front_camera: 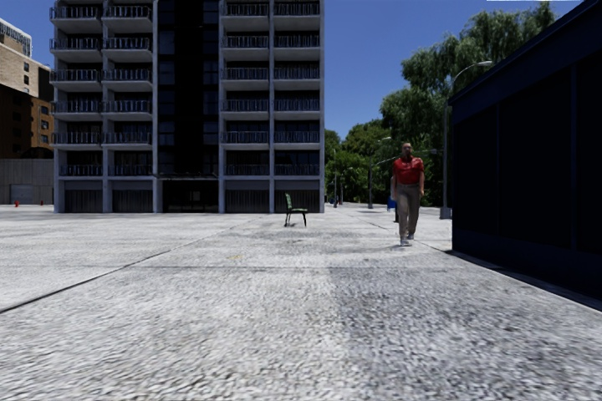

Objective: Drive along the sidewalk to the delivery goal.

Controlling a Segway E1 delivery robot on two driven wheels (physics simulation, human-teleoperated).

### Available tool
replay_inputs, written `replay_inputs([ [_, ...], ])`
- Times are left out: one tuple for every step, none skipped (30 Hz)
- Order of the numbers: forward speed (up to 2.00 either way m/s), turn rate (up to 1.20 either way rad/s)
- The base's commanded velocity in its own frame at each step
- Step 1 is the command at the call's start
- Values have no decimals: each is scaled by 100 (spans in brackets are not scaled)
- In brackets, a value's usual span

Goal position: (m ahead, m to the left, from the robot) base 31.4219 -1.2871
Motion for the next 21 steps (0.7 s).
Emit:
replay_inputs([
  [200,0],
  [200,0],
  [200,0],
  [200,0],
  [200,0],
  [200,0],
  [200,0],
  [200,0],
  [200,0],
  [200,0],
  [200,0],
  [200,0],
  [200,0],
  [200,0],
  [200,0],
  [200,0],
  [200,0],
  [200,0],
  [200,0],
  [200,0],
  [200,0],
])
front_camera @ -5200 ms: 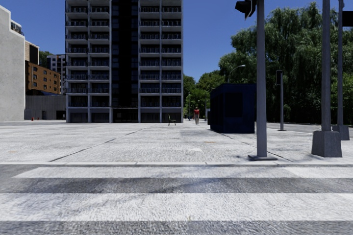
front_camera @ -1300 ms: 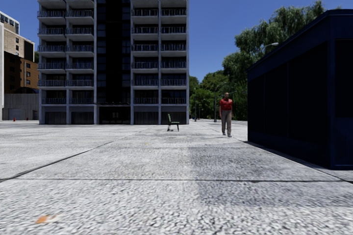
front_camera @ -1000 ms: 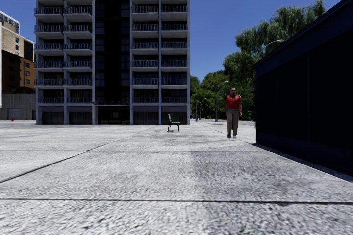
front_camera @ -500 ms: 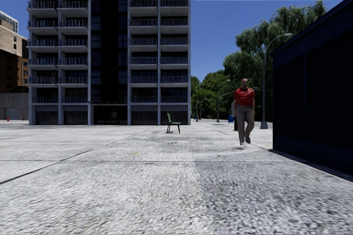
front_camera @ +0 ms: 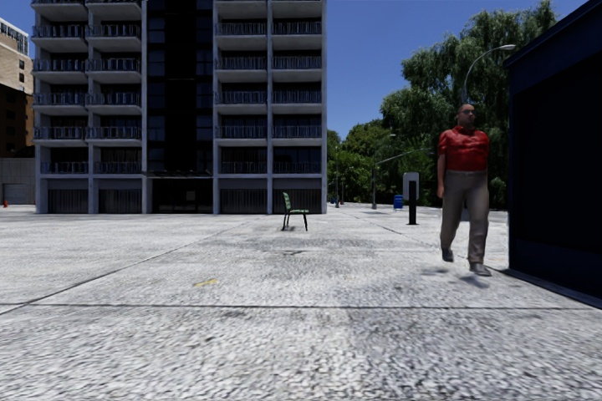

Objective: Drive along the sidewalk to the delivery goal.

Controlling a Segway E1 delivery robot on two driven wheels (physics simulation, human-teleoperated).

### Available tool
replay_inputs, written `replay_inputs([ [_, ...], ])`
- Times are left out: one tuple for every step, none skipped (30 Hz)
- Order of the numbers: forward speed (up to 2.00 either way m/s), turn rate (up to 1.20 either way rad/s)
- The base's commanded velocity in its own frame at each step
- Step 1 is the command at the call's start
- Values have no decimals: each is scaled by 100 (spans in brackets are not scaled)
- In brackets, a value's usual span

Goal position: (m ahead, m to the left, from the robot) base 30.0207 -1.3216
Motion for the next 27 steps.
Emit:
replay_inputs([
  [200,0],
  [200,0],
  [200,0],
  [200,0],
  [200,0],
  [200,0],
  [200,0],
  [200,0],
  [200,0],
  [200,0],
  [200,0],
  [200,0],
  [200,0],
  [200,0],
  [200,0],
  [200,0],
  [200,0],
  [200,-4],
  [200,-19],
  [200,-37],
  [200,-52],
  [200,-52],
  [200,-55],
  [200,-56],
  [200,-56],
  [200,-56],
  [200,-56],
])
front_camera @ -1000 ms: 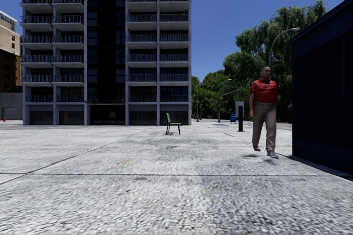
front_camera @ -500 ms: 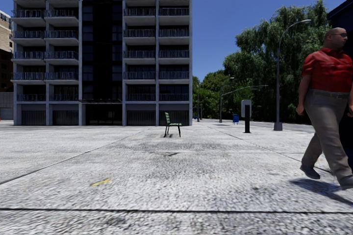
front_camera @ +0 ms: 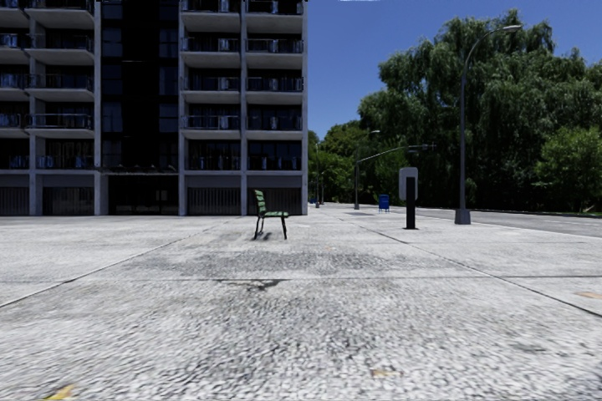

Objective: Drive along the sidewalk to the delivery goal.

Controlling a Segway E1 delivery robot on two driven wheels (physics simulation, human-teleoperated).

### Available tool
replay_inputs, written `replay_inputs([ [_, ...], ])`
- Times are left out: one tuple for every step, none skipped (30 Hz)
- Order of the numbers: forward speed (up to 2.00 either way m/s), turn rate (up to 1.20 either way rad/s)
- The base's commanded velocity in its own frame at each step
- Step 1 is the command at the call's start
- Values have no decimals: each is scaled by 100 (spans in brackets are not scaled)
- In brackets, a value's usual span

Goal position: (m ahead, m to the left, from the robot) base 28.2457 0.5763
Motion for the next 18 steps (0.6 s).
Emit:
replay_inputs([
  [200,-56],
  [200,-56],
  [200,-56],
  [200,-56],
  [200,-56],
  [200,-56],
  [200,-56],
  [200,-56],
  [200,-46],
  [200,0],
  [200,0],
  [200,0],
  [200,0],
  [200,0],
  [200,0],
  [200,0],
  [200,0],
  [200,0],
])
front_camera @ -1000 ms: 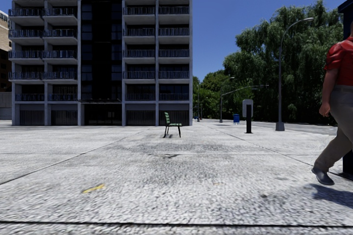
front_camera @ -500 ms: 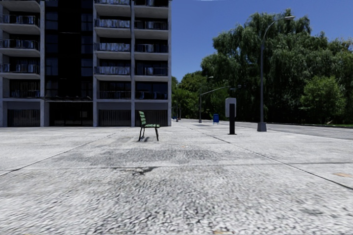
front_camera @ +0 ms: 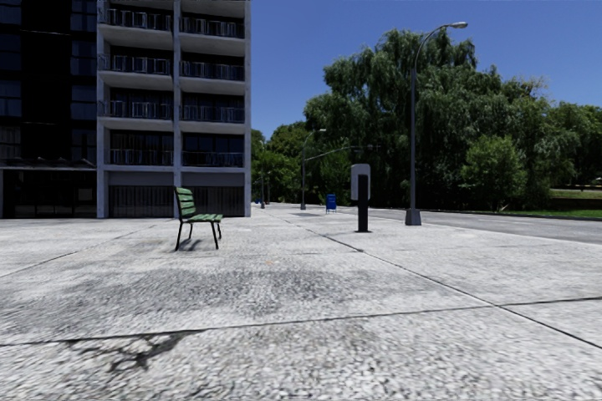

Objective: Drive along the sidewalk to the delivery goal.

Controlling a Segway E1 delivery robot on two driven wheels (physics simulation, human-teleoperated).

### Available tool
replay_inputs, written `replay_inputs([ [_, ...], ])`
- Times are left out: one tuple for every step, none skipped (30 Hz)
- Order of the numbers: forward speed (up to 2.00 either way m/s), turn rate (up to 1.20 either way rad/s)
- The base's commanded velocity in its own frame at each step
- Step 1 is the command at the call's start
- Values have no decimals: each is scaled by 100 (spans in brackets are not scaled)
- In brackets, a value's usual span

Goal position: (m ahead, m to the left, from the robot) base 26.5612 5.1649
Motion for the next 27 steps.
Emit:
replay_inputs([
  [200,0],
  [200,0],
  [200,0],
  [200,0],
  [200,0],
  [200,0],
  [200,0],
  [200,0],
  [200,0],
  [200,0],
  [200,0],
  [200,0],
  [200,0],
  [200,0],
  [200,0],
  [200,0],
  [200,0],
  [200,0],
  [200,0],
  [200,0],
  [200,0],
  [200,0],
  [200,0],
  [200,0],
  [200,0],
  [200,0],
  [200,0],
])
